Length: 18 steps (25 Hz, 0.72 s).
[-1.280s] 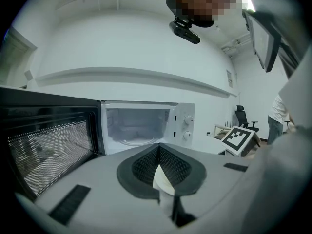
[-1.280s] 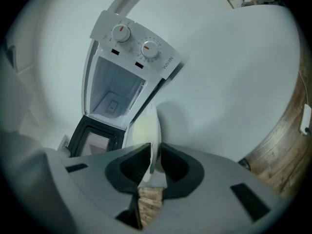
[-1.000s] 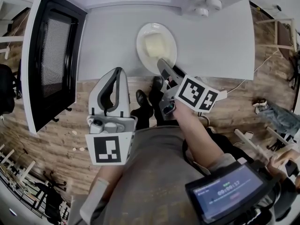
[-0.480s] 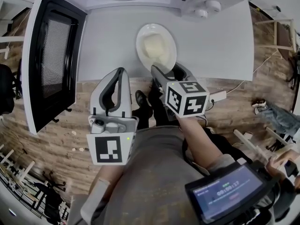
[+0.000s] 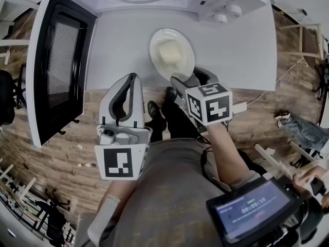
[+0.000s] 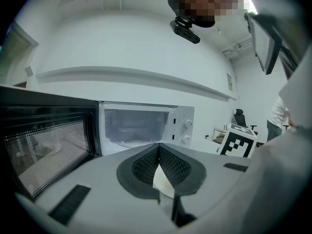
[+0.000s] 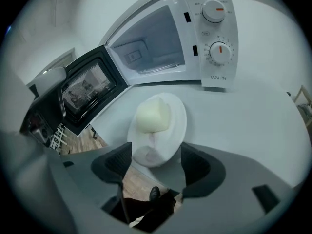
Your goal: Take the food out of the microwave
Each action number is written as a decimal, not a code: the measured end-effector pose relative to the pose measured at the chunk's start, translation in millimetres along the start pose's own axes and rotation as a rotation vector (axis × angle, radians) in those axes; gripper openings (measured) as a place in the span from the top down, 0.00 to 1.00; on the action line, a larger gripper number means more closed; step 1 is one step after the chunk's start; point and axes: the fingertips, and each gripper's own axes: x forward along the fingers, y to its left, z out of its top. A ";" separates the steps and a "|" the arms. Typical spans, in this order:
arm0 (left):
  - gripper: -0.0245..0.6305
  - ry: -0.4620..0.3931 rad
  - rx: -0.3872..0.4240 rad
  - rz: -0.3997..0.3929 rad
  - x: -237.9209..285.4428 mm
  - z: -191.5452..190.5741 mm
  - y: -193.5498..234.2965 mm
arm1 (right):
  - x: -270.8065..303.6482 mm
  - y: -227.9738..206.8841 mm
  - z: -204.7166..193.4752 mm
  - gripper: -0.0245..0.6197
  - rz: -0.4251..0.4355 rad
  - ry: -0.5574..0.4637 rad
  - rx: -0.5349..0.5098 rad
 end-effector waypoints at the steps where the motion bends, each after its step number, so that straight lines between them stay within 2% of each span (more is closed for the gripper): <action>1: 0.95 -0.002 -0.002 -0.001 0.7 0.5 -0.7 | -1.3 -2.7 -0.2 0.45 0.000 0.005 -0.002; 12: 0.95 -0.006 0.007 -0.003 3.3 6.5 0.0 | -7.1 -6.7 4.4 0.46 0.010 -0.029 -0.013; 18: 0.95 -0.026 0.005 -0.022 -3.8 16.0 -5.1 | -31.4 -6.3 13.3 0.46 0.001 -0.110 0.019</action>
